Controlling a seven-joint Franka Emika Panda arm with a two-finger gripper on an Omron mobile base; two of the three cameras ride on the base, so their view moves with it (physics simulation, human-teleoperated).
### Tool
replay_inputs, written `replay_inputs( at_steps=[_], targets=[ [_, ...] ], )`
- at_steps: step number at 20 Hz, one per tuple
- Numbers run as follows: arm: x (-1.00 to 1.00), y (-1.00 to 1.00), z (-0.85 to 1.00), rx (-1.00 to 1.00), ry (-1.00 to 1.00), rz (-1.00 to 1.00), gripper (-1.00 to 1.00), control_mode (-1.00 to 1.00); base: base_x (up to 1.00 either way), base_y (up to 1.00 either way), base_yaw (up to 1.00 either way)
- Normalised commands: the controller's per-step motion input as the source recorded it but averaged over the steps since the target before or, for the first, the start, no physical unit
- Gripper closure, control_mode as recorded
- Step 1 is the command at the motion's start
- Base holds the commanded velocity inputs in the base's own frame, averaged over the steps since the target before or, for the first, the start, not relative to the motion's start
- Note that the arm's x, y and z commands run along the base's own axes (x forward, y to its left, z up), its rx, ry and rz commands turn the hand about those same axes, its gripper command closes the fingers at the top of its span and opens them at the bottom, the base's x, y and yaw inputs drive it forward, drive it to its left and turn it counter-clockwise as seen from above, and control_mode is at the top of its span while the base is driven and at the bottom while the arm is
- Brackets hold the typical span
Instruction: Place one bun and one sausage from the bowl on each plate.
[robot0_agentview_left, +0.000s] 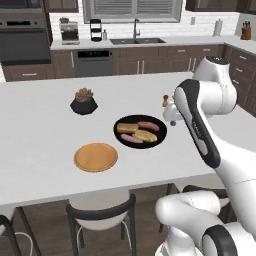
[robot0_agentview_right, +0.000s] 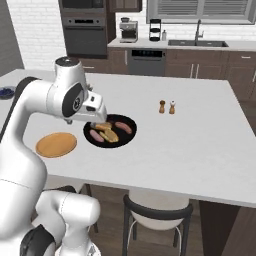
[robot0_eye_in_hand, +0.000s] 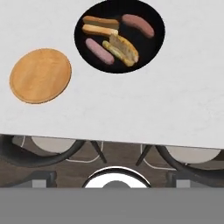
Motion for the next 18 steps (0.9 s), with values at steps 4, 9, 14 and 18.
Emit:
replay_inputs(
  at_steps=[4, 9, 14, 18],
  targets=[
    [0.75, 0.1, -0.66, -0.16, 0.09, 0.03, -1.0, -1.0, 0.25, 0.0, 0.0],
    [1.0, 0.12, -1.0, -0.15, 0.22, 0.18, -1.0, -1.0, 0.0, 0.0, 0.0],
    [1.0, 0.04, -0.78, -0.02, 0.2, 0.32, -1.0, -1.0, 0.0, 0.0, 0.0],
    [1.0, -0.13, -0.31, -0.01, 0.14, 0.21, -1.0, -1.0, 0.0, 0.0, 0.0]
  ],
)
